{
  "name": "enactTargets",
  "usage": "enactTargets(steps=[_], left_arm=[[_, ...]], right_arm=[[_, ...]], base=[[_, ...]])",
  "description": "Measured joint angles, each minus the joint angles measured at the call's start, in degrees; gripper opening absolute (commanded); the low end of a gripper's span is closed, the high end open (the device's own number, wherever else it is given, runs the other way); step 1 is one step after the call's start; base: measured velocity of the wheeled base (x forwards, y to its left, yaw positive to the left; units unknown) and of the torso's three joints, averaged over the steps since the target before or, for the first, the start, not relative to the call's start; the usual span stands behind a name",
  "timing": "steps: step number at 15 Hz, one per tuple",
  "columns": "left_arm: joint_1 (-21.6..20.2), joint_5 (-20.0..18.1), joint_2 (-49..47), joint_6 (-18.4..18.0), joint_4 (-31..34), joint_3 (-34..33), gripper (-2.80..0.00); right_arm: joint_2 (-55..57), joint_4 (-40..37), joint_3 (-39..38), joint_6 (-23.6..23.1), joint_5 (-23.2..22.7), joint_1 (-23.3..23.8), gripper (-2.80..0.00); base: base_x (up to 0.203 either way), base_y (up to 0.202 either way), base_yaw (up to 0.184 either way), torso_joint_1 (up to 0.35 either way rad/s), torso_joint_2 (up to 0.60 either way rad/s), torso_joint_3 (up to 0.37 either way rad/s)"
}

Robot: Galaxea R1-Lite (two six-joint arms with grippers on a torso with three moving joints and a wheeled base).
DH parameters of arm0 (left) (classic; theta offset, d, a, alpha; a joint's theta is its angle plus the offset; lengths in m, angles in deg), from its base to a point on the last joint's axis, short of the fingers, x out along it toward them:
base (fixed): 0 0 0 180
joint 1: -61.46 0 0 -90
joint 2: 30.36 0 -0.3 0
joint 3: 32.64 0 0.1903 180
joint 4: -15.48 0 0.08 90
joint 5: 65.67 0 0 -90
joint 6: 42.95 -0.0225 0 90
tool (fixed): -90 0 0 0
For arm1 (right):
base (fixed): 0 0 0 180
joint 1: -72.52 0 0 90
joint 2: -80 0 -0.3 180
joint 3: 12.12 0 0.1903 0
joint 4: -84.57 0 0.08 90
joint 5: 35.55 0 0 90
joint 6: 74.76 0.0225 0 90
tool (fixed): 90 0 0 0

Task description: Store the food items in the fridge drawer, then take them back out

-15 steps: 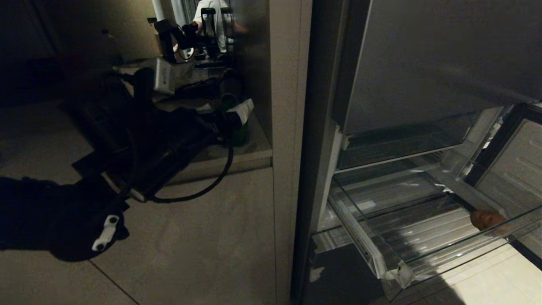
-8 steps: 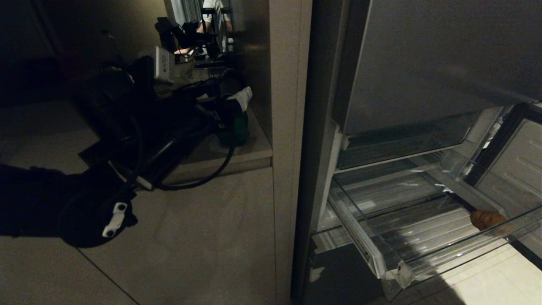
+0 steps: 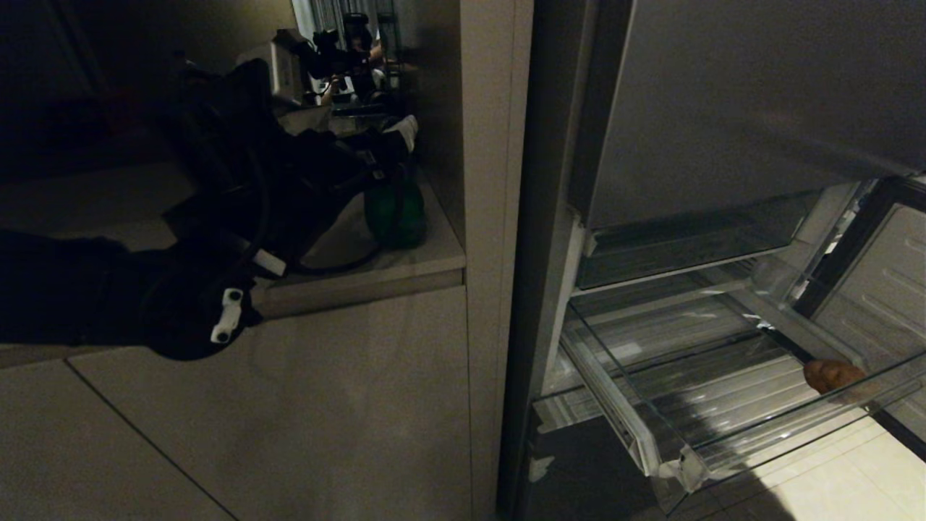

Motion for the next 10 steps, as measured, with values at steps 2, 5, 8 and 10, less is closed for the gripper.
enactTargets(steps=[2,5,8,10], left_arm=[[-1.12,0.86,-1.12,-0.25,1.7,3.02,0.0],[-4.45,0.71,-3.37,-0.8,5.08,8.93,0.0],[-6.24,0.45,-5.33,-0.83,11.85,13.14,0.0],[-6.3,0.3,-6.41,-0.84,15.67,16.83,0.0]], right_arm=[[0.0,-0.04,0.0,0.0,0.0,0.0,-2.8],[0.0,-0.01,0.0,0.0,0.0,0.0,-2.8],[0.01,-0.01,0.0,0.0,0.01,0.0,-2.8],[0.0,-0.04,0.0,-0.01,0.0,-0.02,-2.8]], base=[[0.0,0.0,0.0,0.0,0.0,0.0],[0.0,0.0,0.0,0.0,0.0,0.0],[0.0,0.0,0.0,0.0,0.0,0.0],[0.0,0.0,0.0,0.0,0.0,0.0]])
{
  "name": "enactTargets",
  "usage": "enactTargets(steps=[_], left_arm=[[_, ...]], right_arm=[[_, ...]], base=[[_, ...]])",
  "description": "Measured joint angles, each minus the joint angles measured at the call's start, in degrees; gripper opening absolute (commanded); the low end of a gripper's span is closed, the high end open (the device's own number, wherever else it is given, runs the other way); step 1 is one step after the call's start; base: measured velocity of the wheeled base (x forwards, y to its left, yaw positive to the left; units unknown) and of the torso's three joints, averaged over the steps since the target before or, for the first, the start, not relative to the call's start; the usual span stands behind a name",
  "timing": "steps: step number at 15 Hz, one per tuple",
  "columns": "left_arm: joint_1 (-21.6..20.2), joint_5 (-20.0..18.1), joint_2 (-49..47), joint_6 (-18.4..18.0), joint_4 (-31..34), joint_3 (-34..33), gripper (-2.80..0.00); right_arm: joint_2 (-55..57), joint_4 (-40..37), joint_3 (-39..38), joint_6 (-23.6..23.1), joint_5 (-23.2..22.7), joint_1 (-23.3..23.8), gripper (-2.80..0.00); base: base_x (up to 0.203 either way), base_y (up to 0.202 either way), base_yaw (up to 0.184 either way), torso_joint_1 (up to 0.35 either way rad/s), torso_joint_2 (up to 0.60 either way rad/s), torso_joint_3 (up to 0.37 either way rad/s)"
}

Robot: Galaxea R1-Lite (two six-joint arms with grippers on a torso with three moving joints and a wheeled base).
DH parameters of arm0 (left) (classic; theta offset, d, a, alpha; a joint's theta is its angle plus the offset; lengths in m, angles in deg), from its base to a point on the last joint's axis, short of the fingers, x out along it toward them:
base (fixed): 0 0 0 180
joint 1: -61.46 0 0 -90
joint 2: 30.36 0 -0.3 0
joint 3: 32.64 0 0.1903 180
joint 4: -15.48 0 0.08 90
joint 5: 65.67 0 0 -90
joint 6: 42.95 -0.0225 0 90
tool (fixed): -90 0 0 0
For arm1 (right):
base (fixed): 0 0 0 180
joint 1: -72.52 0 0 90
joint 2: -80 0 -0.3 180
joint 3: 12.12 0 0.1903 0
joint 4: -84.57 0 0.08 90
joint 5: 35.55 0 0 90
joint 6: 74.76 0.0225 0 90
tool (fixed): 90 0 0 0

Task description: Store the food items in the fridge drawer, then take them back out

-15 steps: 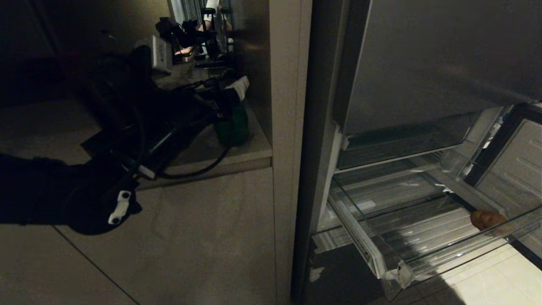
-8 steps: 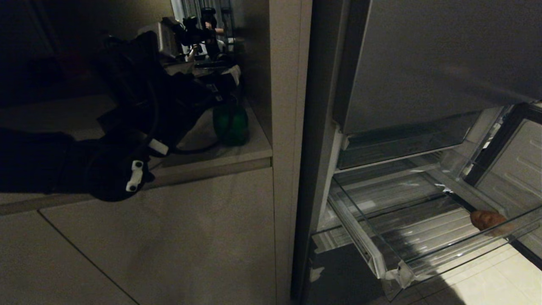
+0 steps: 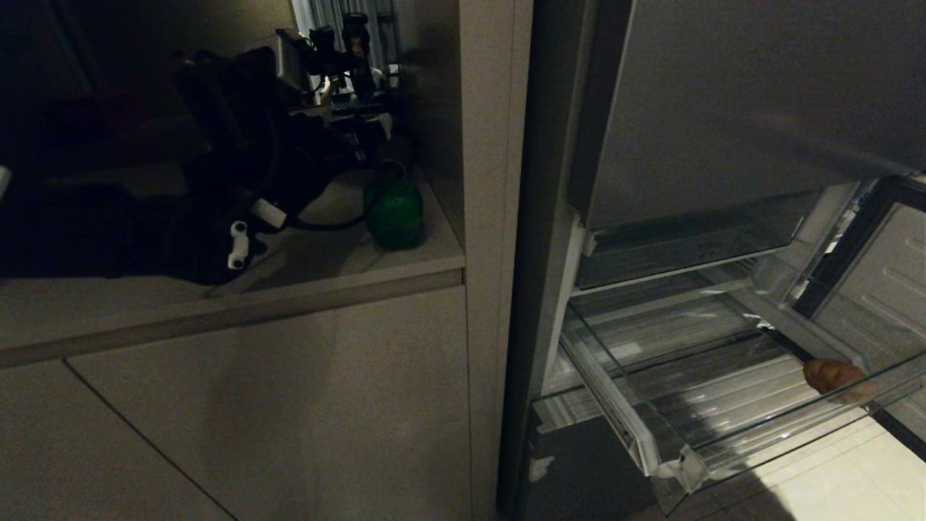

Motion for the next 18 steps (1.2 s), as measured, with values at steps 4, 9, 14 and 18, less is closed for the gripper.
enactTargets(steps=[4,9,14,18], left_arm=[[1.1,-1.62,-1.67,0.12,4.08,4.6,0.0],[2.91,-3.58,0.93,0.27,3.97,-1.97,0.0],[3.19,-3.88,3.27,0.51,3.62,-6.58,0.0],[3.36,-3.28,3.72,0.77,3.56,-8.94,0.0]], right_arm=[[0.0,0.02,0.0,0.01,0.02,0.05,-2.8],[0.0,0.0,0.0,0.01,0.0,0.04,-2.8],[0.0,0.04,0.0,-0.01,-0.01,0.02,-2.8],[0.02,0.02,0.0,0.01,0.0,0.04,-2.8]], base=[[0.0,0.0,0.0,0.0,0.0,0.0],[0.0,0.0,0.0,0.0,0.0,0.0],[0.0,0.0,0.0,0.0,0.0,0.0],[0.0,0.0,0.0,0.0,0.0,0.0]])
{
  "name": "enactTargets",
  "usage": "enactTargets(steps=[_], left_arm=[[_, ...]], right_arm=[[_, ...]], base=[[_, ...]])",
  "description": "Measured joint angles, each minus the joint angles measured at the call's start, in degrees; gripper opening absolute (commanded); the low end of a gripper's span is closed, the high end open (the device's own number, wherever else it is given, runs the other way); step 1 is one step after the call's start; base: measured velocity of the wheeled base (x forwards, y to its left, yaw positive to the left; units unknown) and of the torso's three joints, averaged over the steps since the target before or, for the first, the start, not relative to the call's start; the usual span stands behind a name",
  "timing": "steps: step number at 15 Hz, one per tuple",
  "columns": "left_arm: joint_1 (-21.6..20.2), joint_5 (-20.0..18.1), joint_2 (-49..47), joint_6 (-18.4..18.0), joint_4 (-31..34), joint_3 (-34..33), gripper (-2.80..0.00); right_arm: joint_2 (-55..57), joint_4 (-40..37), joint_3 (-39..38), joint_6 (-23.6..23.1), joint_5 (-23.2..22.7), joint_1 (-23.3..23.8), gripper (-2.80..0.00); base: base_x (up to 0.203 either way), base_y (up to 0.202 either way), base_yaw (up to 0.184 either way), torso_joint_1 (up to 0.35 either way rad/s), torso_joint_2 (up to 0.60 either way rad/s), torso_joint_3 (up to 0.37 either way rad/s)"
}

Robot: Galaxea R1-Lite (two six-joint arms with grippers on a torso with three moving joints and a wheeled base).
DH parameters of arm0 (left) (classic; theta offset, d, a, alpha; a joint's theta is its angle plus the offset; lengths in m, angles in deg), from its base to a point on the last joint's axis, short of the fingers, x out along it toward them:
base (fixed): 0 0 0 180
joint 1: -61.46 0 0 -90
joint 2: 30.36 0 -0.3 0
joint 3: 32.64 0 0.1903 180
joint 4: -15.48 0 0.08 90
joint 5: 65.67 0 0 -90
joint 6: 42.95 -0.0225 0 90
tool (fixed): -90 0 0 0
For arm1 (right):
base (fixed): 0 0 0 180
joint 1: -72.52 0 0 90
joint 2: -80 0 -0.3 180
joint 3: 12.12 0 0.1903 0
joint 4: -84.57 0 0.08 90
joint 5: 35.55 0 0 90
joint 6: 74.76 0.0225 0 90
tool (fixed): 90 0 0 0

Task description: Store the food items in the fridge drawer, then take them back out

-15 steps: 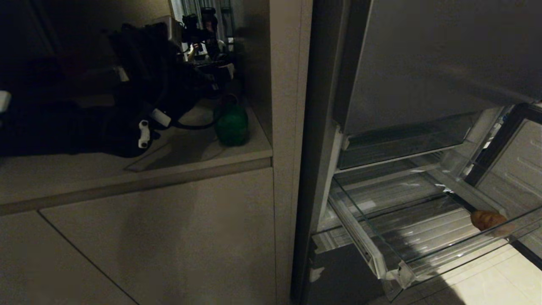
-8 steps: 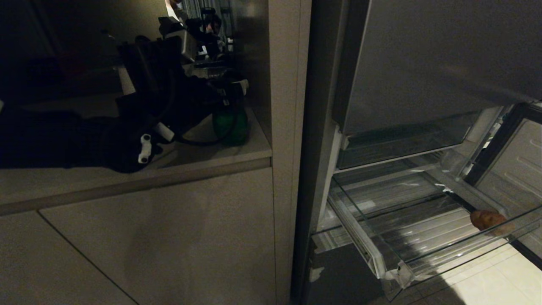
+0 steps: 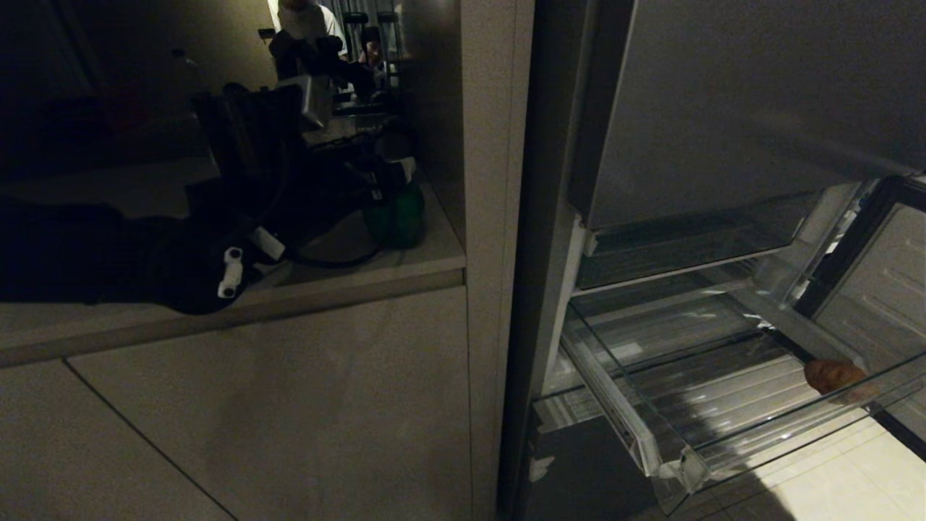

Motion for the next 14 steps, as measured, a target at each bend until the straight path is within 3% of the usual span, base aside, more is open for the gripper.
enactTargets(steps=[14], left_arm=[[0.27,-0.14,2.11,0.07,-3.66,-7.59,0.0]], right_arm=[[-0.02,0.02,0.0,0.0,0.0,-0.02,-2.8]], base=[[0.0,0.0,0.0,0.0,0.0,0.0]])
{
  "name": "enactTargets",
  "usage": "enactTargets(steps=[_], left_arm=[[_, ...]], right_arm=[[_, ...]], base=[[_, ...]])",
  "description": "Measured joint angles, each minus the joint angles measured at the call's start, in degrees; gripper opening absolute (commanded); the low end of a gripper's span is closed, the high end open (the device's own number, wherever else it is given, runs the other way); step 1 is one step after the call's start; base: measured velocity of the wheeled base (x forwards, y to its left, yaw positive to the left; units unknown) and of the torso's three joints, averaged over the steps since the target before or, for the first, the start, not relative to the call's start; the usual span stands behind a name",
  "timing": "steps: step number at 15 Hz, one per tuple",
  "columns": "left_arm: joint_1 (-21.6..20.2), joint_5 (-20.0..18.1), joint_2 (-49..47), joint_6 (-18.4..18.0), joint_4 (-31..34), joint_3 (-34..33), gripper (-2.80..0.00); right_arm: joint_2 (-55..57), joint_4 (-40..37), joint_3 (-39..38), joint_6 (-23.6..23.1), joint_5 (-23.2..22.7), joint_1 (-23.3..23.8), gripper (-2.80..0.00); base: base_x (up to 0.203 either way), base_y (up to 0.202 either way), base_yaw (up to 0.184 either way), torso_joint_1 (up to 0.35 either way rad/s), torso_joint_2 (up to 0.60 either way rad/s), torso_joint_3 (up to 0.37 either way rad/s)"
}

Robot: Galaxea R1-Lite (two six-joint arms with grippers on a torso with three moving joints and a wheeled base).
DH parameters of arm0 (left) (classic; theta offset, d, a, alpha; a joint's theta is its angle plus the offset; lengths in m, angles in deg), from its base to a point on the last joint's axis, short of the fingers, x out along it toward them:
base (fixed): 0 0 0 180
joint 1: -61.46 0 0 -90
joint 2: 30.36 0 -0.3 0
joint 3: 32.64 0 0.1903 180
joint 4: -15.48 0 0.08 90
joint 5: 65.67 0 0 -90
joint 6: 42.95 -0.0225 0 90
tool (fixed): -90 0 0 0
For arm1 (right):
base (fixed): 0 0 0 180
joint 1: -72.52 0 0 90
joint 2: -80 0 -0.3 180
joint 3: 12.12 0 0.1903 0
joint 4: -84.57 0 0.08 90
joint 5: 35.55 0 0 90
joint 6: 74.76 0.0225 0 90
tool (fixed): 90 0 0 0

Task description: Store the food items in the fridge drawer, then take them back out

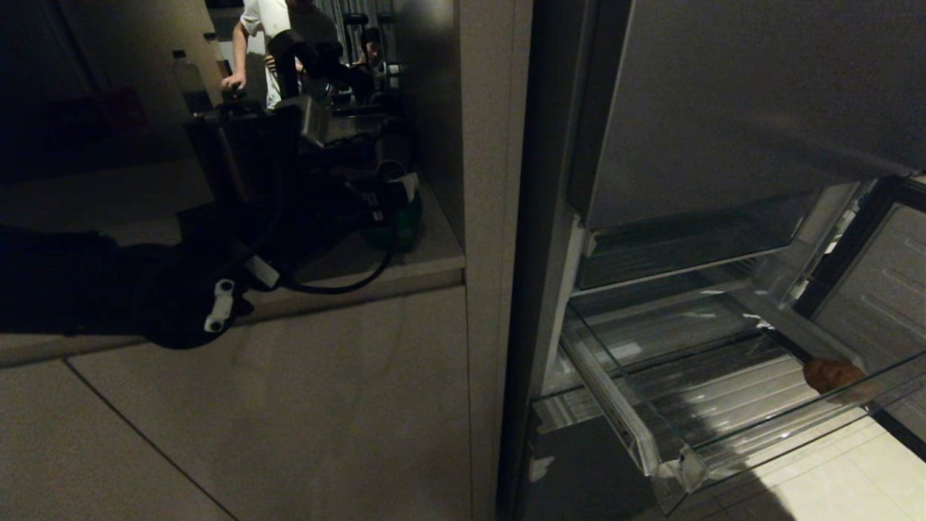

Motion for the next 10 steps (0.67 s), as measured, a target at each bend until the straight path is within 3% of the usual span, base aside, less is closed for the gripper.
enactTargets(steps=[10], left_arm=[[1.06,-0.3,0.22,-0.11,0.4,1.44,0.0]], right_arm=[[0.0,-0.03,0.0,0.0,0.01,0.0,-2.8]], base=[[0.0,0.0,0.0,0.0,0.0,0.0]])
